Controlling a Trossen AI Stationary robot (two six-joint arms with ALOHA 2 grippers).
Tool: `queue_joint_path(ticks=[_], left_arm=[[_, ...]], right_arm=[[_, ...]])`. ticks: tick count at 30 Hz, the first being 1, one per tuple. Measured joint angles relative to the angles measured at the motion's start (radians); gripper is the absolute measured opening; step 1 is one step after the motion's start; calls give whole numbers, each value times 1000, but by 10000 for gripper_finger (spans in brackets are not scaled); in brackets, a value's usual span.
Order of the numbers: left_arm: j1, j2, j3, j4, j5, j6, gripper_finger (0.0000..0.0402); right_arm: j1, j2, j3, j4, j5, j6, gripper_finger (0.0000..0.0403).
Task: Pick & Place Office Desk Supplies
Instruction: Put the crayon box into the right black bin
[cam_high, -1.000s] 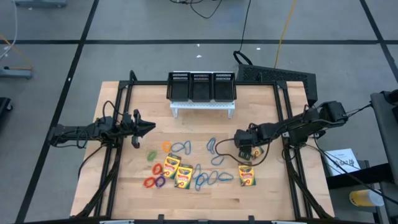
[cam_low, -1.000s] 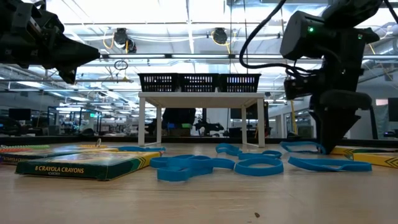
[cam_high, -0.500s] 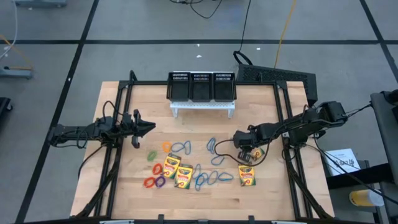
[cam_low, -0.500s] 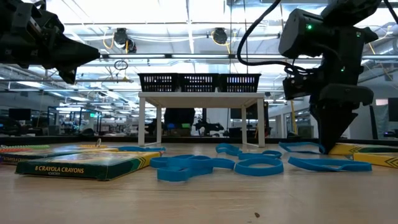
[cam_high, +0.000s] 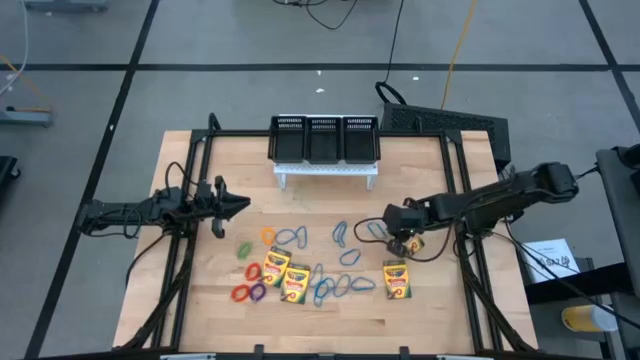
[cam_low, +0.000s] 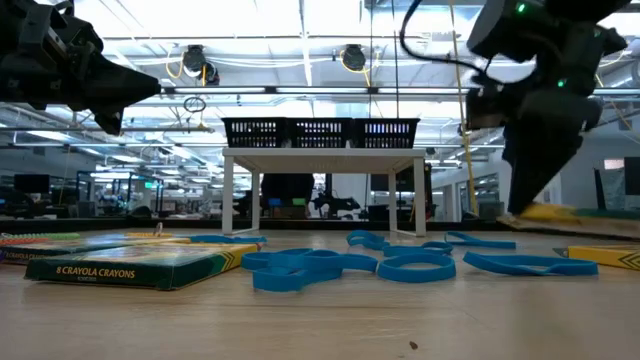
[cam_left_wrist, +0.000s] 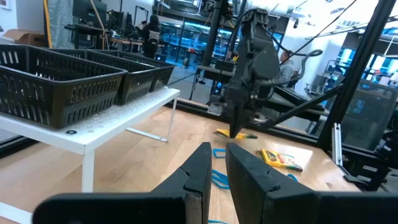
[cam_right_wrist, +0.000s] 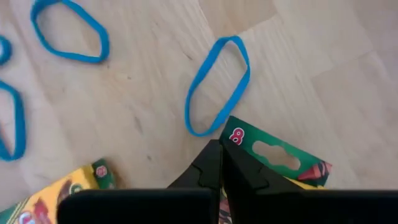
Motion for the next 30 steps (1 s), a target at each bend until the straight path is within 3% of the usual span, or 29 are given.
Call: queue_joint_path(ticks=[10,30], left_arm=[[0,0,0,0,0,0,56],[0,0,0,0,0,0,56]], right_arm=[[0,-133,1,133,10,-4,0],[0,-146,3,669,5,-178,0]])
